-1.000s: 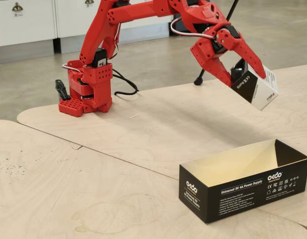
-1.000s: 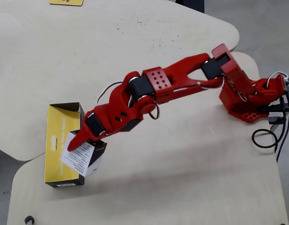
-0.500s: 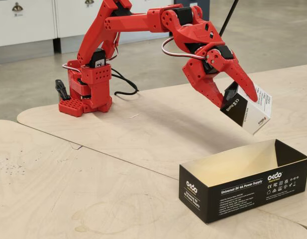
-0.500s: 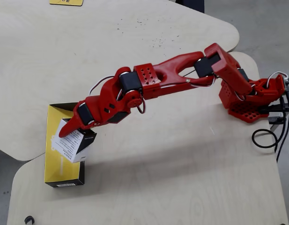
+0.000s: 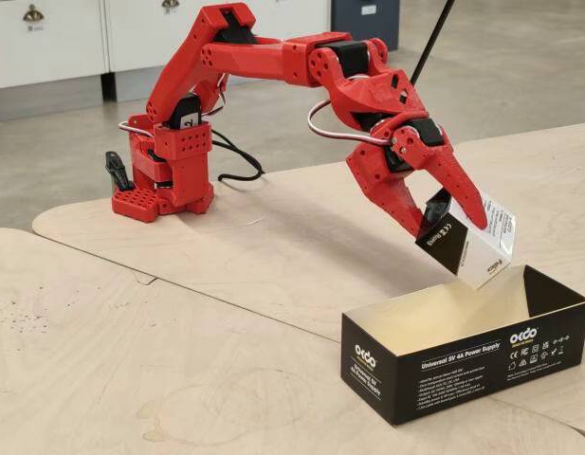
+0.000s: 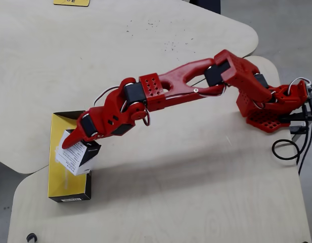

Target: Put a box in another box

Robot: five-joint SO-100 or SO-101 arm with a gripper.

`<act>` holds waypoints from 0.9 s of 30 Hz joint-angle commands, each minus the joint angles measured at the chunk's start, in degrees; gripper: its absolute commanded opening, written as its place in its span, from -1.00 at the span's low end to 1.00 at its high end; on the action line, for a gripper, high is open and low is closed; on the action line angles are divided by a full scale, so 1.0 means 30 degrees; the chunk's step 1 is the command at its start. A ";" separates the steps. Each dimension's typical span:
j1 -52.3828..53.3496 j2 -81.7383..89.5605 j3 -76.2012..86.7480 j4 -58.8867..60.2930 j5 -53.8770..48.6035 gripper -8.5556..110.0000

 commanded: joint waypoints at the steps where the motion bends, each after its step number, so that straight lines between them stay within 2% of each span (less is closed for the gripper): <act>1: 0.0322 0.0732 -0.1729 -0.0439 0.0117 -0.60; 18: 0.0469 0.1025 -0.0732 -0.0879 -0.0469 -0.22; 27: 0.0029 0.4102 0.1025 0.0352 -0.2578 -0.20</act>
